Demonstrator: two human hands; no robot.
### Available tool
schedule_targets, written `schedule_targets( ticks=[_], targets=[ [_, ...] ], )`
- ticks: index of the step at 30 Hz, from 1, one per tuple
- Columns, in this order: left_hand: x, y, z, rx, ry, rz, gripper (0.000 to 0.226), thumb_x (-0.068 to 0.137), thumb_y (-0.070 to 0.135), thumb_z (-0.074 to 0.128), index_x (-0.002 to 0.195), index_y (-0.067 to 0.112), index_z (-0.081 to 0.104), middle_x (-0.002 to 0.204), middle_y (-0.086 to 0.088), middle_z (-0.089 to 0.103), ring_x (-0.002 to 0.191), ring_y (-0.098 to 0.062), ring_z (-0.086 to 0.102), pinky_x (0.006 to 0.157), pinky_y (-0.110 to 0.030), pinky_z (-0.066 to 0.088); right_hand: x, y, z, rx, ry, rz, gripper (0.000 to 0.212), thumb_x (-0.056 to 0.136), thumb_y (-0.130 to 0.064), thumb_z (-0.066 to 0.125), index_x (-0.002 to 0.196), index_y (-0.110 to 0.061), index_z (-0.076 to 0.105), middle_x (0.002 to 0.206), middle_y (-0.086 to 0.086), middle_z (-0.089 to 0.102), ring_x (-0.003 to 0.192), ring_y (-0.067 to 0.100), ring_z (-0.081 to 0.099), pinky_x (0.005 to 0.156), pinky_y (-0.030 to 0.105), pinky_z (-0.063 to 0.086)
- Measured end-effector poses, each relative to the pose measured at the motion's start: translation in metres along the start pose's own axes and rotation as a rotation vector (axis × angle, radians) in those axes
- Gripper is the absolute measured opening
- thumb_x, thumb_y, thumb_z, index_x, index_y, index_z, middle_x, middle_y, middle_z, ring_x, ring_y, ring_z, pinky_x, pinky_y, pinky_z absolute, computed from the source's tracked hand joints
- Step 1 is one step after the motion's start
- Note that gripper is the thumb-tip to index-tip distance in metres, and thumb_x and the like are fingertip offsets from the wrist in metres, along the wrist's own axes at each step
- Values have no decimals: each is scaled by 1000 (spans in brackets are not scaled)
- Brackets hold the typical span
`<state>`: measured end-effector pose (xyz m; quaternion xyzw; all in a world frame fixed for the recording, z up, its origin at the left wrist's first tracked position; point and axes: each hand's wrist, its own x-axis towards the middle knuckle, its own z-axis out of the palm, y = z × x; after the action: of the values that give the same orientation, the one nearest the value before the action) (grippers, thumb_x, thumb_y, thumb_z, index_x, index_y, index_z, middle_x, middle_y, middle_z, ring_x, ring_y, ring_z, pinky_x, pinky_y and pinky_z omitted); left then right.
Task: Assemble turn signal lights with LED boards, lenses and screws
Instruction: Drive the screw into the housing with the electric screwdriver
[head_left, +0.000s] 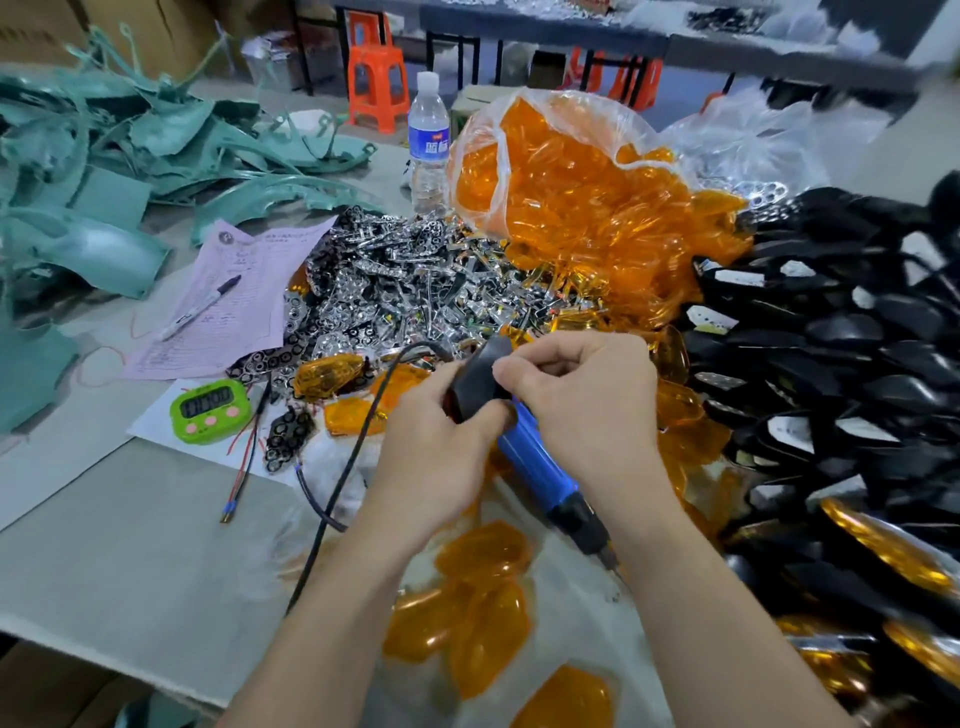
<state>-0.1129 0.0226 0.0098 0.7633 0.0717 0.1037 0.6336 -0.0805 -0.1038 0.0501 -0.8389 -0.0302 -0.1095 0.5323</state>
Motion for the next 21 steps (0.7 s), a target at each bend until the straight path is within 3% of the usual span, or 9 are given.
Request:
schedule_targets(
  ticks=[3,6,11,15,21],
  targets=[
    [0,1,8,40,32,-2,10,73,34,68,82,30,67,61,8,58,54,-12,48,54,-37,39,-2,-4,-13,-201,61,-87,26,78,-35,81,54,-35,69,55,-27,64,52,-1,62,48,20,47],
    [0,2,13,1,16,-37,12,74,34,70,80,23,68,59,8,54,52,-17,46,53,-40,38,-1,-6,-17,-303,30,-67,22,78,-41,79,59,-33,72,54,-20,65,54,3,63,57,27,53],
    [-3,3,16,-16,14,-70,6,76,29,67,70,27,64,54,13,50,51,-16,43,52,-36,34,0,-1,-22,-265,-68,19,19,79,-40,81,63,-32,75,57,-13,67,61,9,65,62,31,55],
    [-5,3,18,-15,8,-60,11,74,31,68,76,21,65,57,8,51,55,-20,43,53,-39,34,-3,0,-23,-285,-31,17,17,82,-42,79,68,-31,78,59,-12,68,63,10,66,64,33,59],
    [-4,4,20,-32,-12,-53,14,76,29,69,72,18,61,56,9,47,52,-19,39,51,-39,31,-5,3,-26,-141,-27,46,25,81,-31,80,57,-31,72,58,-16,68,60,7,65,62,36,59]
  ],
)
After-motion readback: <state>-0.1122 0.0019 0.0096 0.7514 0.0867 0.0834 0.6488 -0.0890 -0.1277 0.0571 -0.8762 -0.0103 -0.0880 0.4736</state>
